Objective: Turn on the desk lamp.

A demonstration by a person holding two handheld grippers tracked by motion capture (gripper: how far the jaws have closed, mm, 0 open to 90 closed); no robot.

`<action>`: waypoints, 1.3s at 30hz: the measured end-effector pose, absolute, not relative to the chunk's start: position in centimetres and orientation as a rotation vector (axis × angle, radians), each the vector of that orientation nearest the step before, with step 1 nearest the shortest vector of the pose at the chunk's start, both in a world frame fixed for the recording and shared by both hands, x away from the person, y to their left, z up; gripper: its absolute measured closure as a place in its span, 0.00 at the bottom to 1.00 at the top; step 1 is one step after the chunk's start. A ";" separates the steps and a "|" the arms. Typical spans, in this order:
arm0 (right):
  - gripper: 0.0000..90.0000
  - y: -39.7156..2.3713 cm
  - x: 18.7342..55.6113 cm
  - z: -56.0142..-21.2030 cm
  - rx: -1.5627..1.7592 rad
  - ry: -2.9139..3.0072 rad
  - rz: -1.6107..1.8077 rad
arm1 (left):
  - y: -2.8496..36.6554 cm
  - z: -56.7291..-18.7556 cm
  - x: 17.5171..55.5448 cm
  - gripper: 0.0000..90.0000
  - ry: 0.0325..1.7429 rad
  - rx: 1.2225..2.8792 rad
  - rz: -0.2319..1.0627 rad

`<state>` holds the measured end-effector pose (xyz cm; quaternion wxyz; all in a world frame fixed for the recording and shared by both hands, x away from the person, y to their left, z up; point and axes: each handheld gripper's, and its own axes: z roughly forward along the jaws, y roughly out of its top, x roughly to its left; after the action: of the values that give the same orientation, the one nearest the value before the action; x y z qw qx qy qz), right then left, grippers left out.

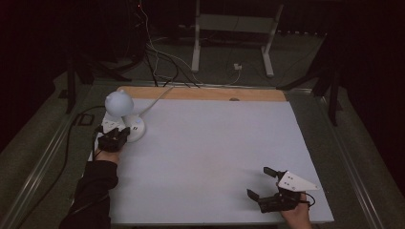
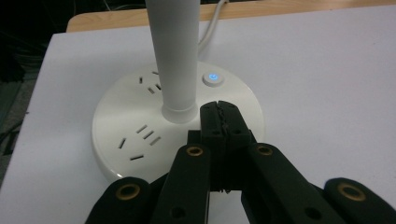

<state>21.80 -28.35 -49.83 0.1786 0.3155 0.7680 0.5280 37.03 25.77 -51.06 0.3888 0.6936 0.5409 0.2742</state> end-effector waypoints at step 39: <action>0.00 -28.4 21.8 -49.8 0.897 2.173 1.494 | 24.6 -50.7 36.9 1.00 1.336 1.800 0.721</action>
<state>21.80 -28.40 -49.82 0.1771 0.3168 0.7678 0.5280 36.87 24.64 -50.67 0.3833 0.7060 0.5240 0.2830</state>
